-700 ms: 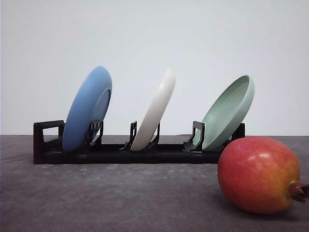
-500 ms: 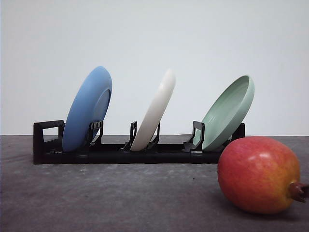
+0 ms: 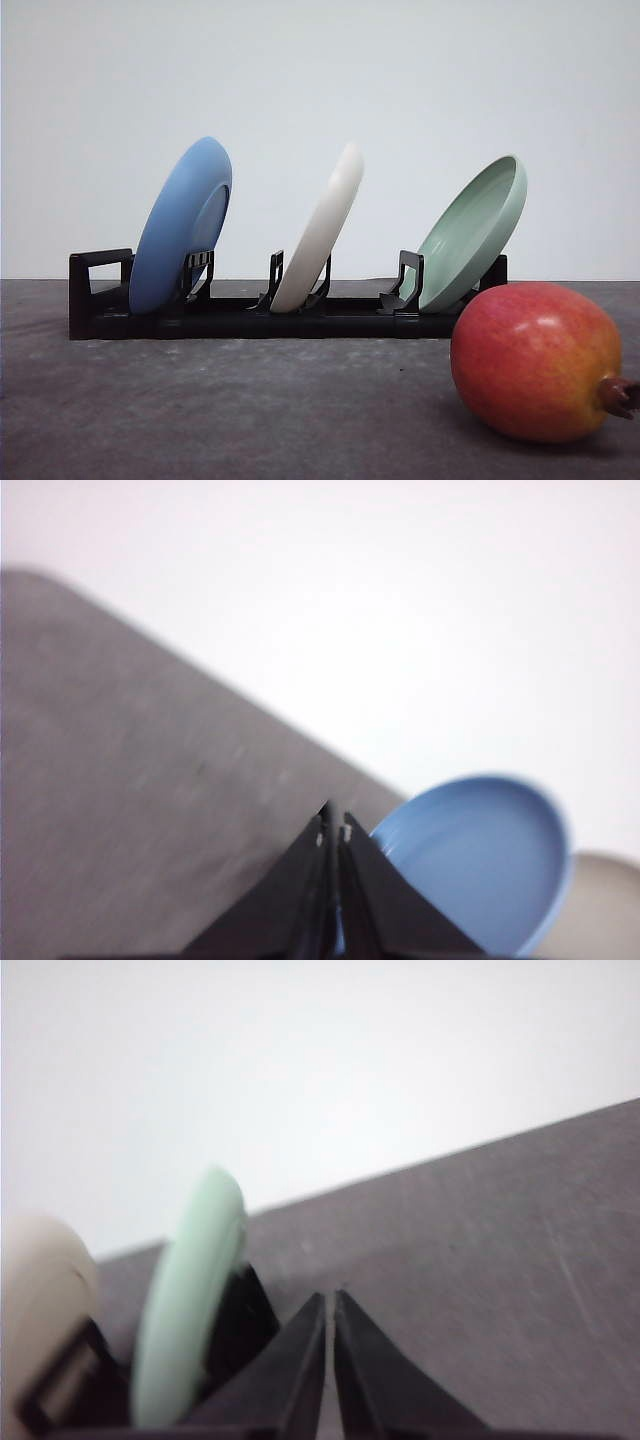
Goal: Place pomegranate in white plate
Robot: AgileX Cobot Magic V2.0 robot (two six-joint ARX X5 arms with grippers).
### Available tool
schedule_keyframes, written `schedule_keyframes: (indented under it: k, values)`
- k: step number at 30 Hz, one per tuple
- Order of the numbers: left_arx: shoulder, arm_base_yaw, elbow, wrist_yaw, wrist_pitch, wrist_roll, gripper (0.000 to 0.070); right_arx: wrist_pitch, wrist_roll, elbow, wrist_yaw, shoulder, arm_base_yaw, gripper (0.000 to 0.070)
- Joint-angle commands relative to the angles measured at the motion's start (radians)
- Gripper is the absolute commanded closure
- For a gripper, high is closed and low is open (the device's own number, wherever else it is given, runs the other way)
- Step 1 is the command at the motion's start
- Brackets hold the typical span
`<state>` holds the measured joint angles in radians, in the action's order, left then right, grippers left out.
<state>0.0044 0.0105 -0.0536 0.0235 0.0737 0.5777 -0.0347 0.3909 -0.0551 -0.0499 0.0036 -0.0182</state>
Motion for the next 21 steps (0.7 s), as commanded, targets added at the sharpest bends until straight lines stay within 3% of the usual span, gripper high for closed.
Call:
schedule_keyframes:
  k: [1, 6, 11, 16, 21]
  values:
    - [-0.001, 0.0, -0.036, -0.001, 0.018, 0.007, 0.07, -0.007, 0.079, -0.034, -0.002, 0.0, 0.002, 0.069]
    - [0.009, 0.0, -0.167, 0.0, -0.141, -0.066, 0.0697, 0.066, 0.096, -0.137, -0.011, 0.002, 0.002, 0.069]
    - [0.066, 0.0, -0.334, 0.0, -0.384, -0.151, 0.0697, 0.262, 0.08, -0.29, -0.044, 0.053, 0.002, 0.0691]
    - [0.176, 0.0, -0.487, -0.008, -0.579, -0.218, 0.0697, 0.467, 0.007, -0.423, -0.129, 0.172, 0.002, 0.0691]
    - [0.317, 0.0, -0.602, -0.092, -0.71, -0.295, 0.0697, 0.577, -0.086, -0.484, -0.21, 0.295, 0.002, 0.0691]
